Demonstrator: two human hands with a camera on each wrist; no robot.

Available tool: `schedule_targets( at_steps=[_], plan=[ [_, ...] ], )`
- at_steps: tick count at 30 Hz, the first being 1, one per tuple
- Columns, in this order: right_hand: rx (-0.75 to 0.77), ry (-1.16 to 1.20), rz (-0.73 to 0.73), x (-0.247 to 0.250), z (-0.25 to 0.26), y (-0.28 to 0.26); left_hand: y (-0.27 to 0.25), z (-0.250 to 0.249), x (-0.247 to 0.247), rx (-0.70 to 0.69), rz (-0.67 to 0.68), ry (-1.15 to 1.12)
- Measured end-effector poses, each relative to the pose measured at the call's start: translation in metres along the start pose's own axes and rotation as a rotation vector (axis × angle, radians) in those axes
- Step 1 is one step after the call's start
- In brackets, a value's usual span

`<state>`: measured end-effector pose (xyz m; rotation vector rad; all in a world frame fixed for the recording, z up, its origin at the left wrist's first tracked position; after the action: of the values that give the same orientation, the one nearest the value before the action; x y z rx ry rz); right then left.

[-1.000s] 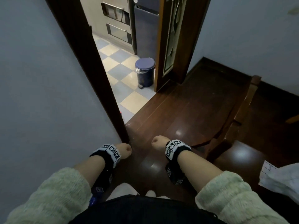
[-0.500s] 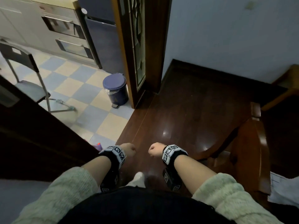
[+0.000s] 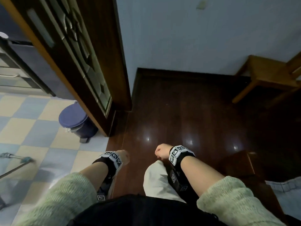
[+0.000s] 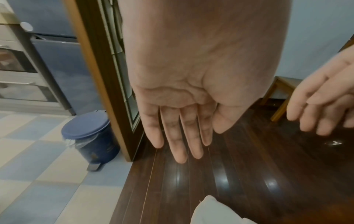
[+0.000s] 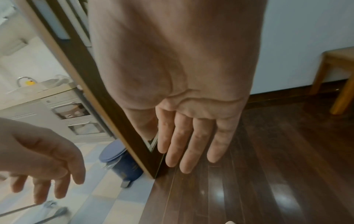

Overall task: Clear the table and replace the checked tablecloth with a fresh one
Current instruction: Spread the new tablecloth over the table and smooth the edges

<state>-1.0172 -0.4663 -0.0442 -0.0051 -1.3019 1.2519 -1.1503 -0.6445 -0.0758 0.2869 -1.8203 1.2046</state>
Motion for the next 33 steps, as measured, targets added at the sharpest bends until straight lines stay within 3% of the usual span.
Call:
schedule_targets(
  at_steps=[4,6,11,16,19,23,26,33],
  plan=[
    [-0.068,0.055,-0.048,0.075,-0.033,0.058,0.060,-0.063,0.071,-0.050,0.011,-0.063],
    [-0.106,0.122,-0.073,0.113,-0.053,0.083,0.092,-0.098,0.103,-0.152,0.000,-0.051],
    [-0.312,0.423,-0.268,0.195,-0.105,0.130,0.147,-0.189,0.180,-0.268,-0.085,-0.213],
    [-0.425,0.610,-0.254,0.251,-0.152,0.152,0.214,-0.281,0.229,-0.417,-0.096,-0.261],
    [-0.516,0.639,-0.267,0.275,-0.189,0.161,0.254,-0.344,0.244,-0.570,-0.045,-0.137],
    [-0.697,0.800,-0.454,0.304,-0.259,0.163,0.299,-0.437,0.257,-0.735,0.047,0.008],
    [-0.824,0.880,-0.486,0.329,-0.303,0.150,0.325,-0.512,0.265,-0.865,0.115,0.141],
    [-1.171,0.994,-0.658,0.324,-0.369,0.107,0.321,-0.673,0.240,-1.229,0.256,0.455]
  ],
)
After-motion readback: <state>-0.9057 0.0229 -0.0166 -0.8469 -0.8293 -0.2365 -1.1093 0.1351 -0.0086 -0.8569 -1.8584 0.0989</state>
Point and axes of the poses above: each hand's wrist, its own y-axis towards the middle knuckle, its own x-axis out of the back of the hand, z = x × y, the point moved 1 cm from there along y, towards the middle knuckle, and after that the axes turned 15 degrees about -z, right-handed, at the moved point
